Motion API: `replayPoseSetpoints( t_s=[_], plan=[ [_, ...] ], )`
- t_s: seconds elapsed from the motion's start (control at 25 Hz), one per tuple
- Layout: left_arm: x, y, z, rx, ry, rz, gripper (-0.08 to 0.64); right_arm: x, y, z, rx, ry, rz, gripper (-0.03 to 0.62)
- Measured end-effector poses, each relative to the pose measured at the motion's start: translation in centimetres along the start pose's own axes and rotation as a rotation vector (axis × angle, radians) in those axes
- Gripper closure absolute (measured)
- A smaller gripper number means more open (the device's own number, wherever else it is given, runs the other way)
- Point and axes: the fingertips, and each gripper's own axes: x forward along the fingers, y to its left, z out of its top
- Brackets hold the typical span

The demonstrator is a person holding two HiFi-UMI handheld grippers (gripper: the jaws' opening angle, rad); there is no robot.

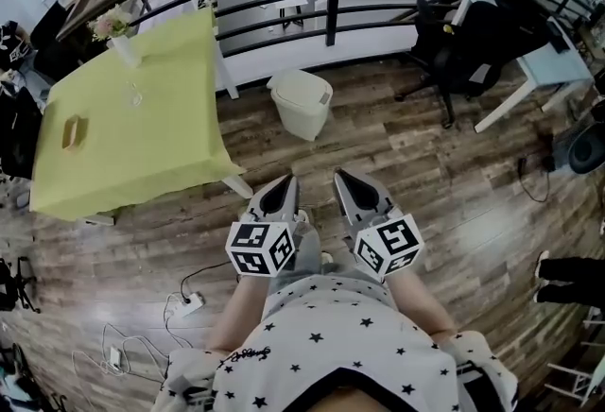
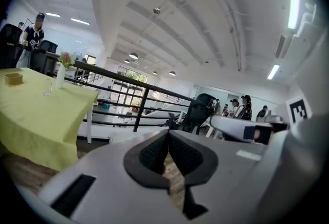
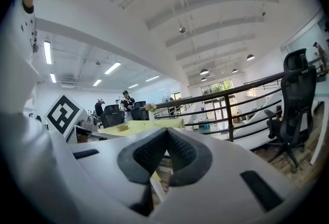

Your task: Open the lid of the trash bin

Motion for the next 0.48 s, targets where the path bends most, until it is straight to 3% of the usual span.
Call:
replayPoseSetpoints(
  t_s=[0.48],
  plan=[
    [6.3,3.4,2.0,-0.016,0.017,0.013,0.548,5.4,-4.7,0.3,0.029,0.027,-0.006,0.598]
  ],
)
